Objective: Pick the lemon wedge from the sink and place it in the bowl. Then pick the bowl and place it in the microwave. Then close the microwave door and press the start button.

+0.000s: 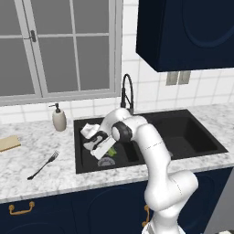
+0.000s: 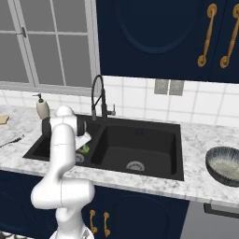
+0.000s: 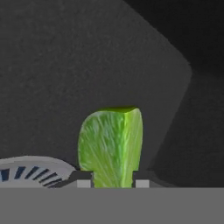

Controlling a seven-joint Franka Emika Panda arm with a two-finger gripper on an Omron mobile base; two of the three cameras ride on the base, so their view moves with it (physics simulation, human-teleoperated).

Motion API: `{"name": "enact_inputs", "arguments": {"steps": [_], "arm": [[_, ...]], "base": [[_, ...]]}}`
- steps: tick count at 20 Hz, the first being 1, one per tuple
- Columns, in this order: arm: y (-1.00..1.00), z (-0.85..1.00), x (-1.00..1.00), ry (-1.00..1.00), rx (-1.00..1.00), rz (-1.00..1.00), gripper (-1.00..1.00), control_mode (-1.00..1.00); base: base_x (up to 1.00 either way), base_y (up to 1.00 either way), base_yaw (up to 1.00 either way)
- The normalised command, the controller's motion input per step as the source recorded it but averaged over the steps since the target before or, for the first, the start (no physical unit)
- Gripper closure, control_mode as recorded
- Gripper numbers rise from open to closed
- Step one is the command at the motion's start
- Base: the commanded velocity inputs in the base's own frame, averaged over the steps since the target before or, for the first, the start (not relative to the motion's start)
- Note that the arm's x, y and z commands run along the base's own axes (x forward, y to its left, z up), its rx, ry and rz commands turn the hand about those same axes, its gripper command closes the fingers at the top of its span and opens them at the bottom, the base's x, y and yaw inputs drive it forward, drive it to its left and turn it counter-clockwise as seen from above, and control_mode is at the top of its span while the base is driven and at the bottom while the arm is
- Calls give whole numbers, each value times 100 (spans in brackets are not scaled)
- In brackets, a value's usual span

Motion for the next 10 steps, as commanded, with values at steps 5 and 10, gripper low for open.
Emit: {"name": "enact_inputs", "arguments": {"steps": [5, 10], "arm": [[0, 69, -94, -14, -1, 6, 100, -100], [0, 100, -86, -19, 0, 9, 100, -100]], "base": [[0, 0, 0], [0, 0, 0]]}}
